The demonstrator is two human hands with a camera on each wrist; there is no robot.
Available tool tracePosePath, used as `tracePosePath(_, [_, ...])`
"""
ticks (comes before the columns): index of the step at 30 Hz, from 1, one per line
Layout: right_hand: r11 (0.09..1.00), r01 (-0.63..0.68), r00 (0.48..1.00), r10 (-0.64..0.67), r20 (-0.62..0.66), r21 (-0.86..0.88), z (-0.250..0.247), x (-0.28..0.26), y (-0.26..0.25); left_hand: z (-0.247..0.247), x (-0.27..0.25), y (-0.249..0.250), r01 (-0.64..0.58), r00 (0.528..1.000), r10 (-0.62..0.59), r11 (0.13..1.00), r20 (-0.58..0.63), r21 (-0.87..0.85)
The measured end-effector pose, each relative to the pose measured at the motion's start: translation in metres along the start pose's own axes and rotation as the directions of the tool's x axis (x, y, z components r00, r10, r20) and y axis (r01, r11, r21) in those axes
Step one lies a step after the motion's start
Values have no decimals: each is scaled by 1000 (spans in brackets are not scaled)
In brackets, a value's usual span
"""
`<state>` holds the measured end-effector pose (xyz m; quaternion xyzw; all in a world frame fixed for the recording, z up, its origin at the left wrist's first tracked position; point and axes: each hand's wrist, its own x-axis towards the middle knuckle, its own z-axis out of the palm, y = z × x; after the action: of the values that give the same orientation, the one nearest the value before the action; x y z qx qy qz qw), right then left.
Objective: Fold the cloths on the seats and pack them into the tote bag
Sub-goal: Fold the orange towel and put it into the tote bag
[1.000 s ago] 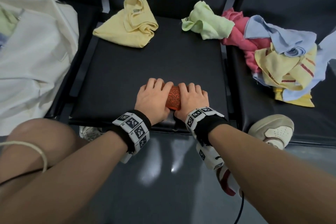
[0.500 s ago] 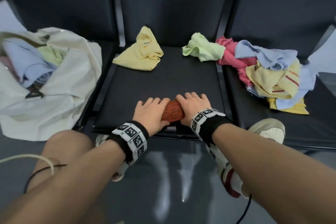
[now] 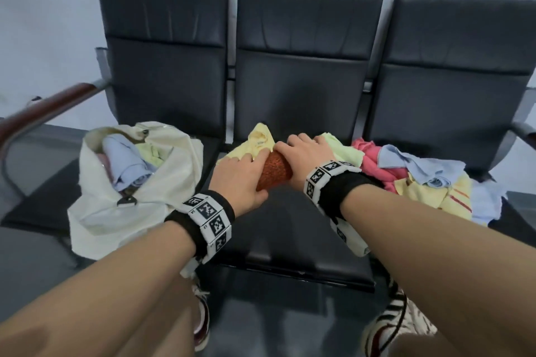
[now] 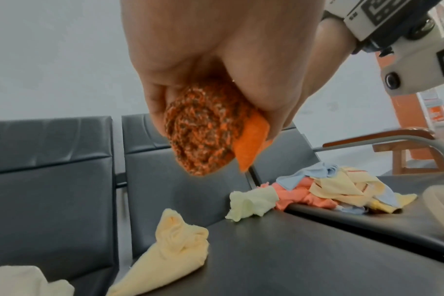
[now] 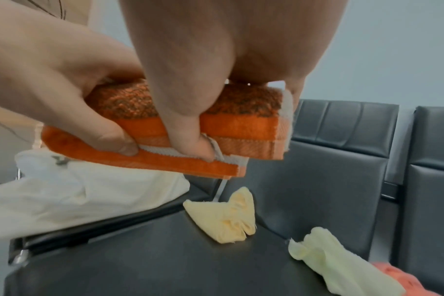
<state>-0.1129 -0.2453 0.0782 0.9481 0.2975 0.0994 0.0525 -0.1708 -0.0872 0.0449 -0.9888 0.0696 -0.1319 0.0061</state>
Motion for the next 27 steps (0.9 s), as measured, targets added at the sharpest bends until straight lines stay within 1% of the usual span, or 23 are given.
tracePosePath(2, [999,-13,998,15,-61,38,-9,12,-10,-17,0,-11,46,999,-47,999,-14,-18])
tracePosePath(3, [996,-27,994,36,-105,81,-13,19,-16,-26,0,-19,89,996,-89,995,-13,-44])
tracePosePath(5, [970,-70,974,117,-195,232,-22,30,-35,-42,-3,-39,199,979,-202,968,-4,-151])
tracePosePath(6, [938,-97,958,179,-226,332,-26,35,-45,-49,-4,-49,257,965,-263,940,4,-223])
tracePosePath(8, [828,-153,924,314,-219,539,-33,46,-65,-59,-8,-72,365,925,-380,866,25,-342])
tracePosePath(10, [668,-197,905,406,-129,718,-38,57,-85,-67,-12,-94,446,876,-482,783,31,-434])
tracePosePath(11, [591,-213,898,432,-83,778,-39,63,-94,-70,-13,-104,471,852,-522,741,30,-479])
tracePosePath(13, [466,-233,894,448,0,854,-39,76,-110,-75,-15,-124,500,811,-585,657,37,-565])
tracePosePath(14, [399,-237,903,428,48,886,-40,82,-117,-77,-15,-133,509,790,-611,612,46,-605])
tracePosePath(15, [334,-238,918,383,100,912,-41,89,-123,-78,-15,-140,517,767,-638,556,64,-651])
tracePosePath(16, [288,-242,935,324,144,927,-43,95,-130,-78,-14,-146,510,746,-661,487,82,-709])
tracePosePath(17, [264,-241,949,264,170,934,-45,102,-137,-76,-13,-153,488,723,-684,404,99,-773])
tracePosePath(18, [260,-231,961,211,178,938,-48,108,-144,-75,-11,-158,460,700,-705,324,114,-827])
tracePosePath(19, [262,-216,970,167,176,941,-49,116,-152,-75,-10,-163,436,681,-721,257,129,-862])
tracePosePath(20, [266,-201,977,128,172,943,-52,123,-159,-73,-8,-168,411,671,-728,211,138,-887])
tracePosePath(22, [254,-191,982,56,183,948,-54,137,-172,-72,-3,-179,371,674,-725,168,140,-913])
tracePosePath(24, [183,-212,977,9,214,960,-52,153,-180,-70,1,-191,355,689,-713,180,127,-917])
tracePosePath(25, [143,-226,973,-9,230,963,-49,161,-182,-69,2,-196,362,694,-707,175,139,-916])
tracePosePath(27, [97,-236,970,-39,241,967,-43,174,-186,-61,6,-210,379,682,-704,107,199,-919])
